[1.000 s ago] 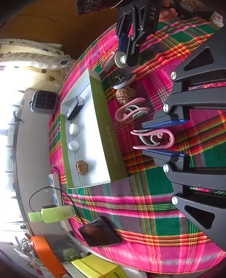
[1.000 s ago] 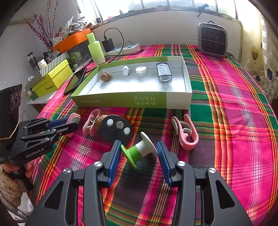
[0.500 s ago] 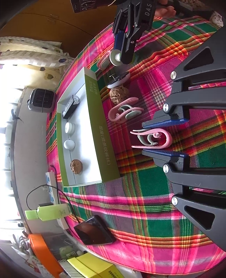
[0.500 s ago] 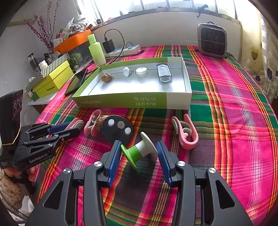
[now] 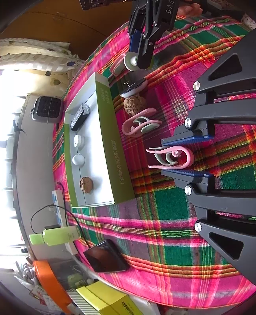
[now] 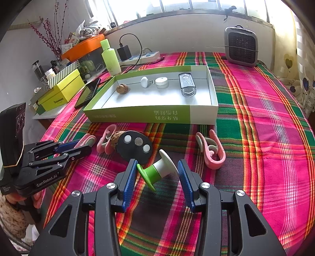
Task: Organize objects
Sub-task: 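Grip the green-and-white spool with the right tool and lift it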
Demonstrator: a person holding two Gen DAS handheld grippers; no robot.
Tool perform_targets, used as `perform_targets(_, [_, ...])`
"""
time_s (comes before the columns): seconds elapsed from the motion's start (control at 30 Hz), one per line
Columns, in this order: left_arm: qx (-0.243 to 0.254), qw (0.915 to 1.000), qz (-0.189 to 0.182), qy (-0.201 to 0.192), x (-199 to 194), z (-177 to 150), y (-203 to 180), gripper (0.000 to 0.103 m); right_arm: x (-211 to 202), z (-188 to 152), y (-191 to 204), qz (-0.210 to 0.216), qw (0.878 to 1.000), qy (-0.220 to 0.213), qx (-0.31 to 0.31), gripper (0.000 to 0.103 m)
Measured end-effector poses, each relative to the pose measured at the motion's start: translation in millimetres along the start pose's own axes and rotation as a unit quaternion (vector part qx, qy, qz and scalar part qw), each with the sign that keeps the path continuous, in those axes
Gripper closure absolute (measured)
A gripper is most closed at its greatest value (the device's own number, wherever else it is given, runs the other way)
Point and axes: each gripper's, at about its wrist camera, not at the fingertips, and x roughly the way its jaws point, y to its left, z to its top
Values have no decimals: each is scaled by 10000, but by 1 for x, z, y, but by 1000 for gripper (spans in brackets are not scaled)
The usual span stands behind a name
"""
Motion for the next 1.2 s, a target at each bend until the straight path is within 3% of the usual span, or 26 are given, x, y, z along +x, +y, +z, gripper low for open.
perform_targets(0.57, [-83,9996,-137,-228,-19,13,-1,82,-11,7,5,-6,9998,-154,-92,59])
perform_targets(1.2, [-88,9989,-277,-379,-11,63,-3,82,-8,56,9,-91,9984,-389,-390,59])
